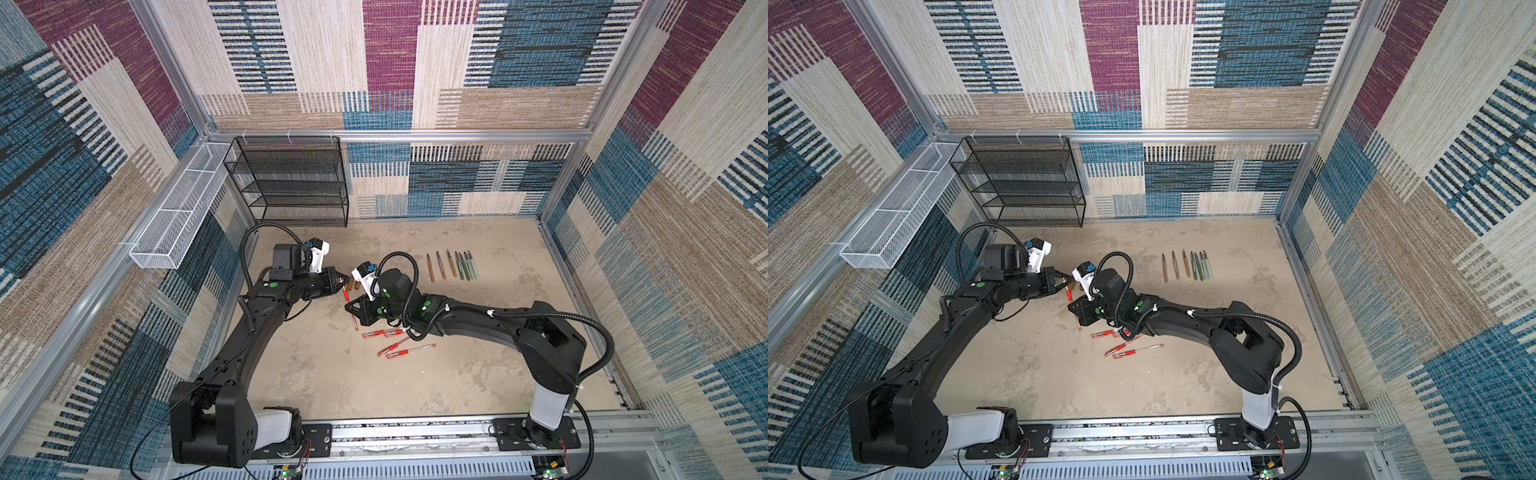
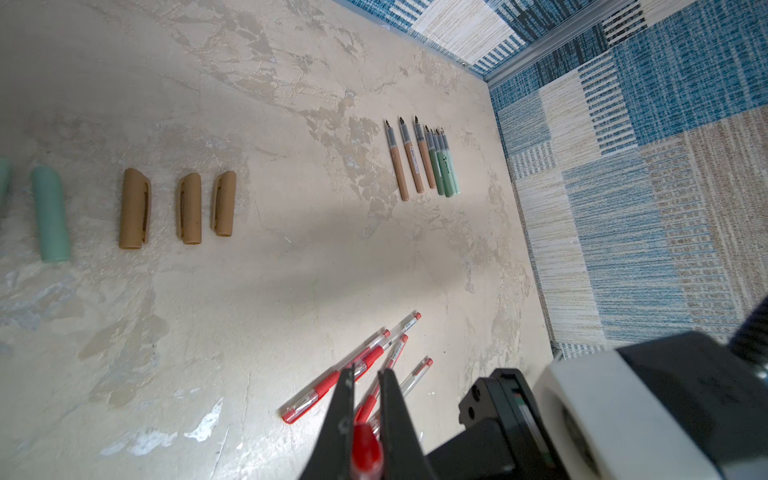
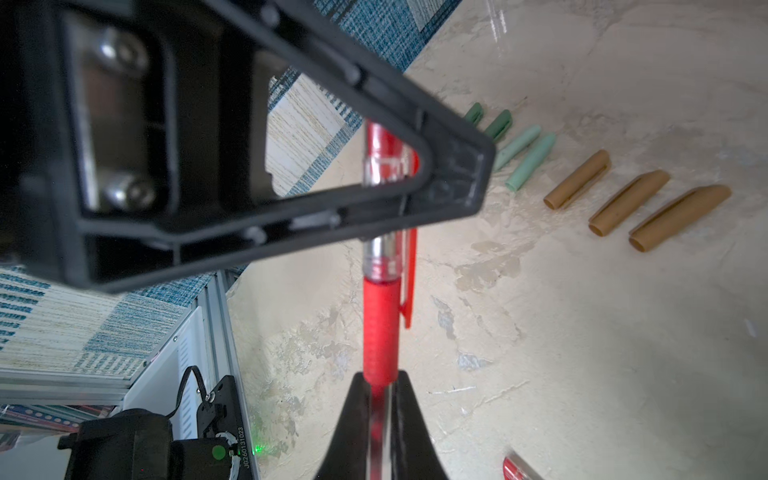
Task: Open the pen caps
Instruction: 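Pull the red cap off with the left gripper while the right gripper holds the barrel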
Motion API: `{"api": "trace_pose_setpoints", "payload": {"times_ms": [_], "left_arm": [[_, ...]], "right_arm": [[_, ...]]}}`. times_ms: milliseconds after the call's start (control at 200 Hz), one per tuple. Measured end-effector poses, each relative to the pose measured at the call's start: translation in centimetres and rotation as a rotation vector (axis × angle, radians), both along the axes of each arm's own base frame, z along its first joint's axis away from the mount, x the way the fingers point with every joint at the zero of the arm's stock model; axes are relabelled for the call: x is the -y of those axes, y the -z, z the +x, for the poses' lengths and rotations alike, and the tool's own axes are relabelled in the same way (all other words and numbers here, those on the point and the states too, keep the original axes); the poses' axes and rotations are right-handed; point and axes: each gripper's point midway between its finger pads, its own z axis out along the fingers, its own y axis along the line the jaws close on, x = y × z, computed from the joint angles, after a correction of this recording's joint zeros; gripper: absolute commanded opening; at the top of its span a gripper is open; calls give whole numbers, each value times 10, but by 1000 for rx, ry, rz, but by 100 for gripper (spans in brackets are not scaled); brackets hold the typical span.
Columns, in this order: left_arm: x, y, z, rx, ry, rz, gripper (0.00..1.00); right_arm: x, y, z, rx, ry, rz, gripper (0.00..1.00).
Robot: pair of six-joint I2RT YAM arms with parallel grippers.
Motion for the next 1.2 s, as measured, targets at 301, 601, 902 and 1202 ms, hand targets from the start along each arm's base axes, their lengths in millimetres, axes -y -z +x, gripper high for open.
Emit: {"api": "trace_pose_setpoints", "payload": {"times_ms": [301, 601, 902, 1202], "left_arm": [[-49, -35, 29, 85, -172, 63, 0], [-72, -16, 21, 87, -172, 246, 0], [-112, 66, -13, -70, -107, 592, 0], [-127, 119, -27, -194, -49, 704, 0]], "right_arm": [[23, 53, -32, -95, -24, -116, 0], [43, 31, -28, -62, 43, -131, 0], [110, 20, 11, -60, 209, -212, 0], [192, 14, 36, -68, 365, -262, 0]]}}
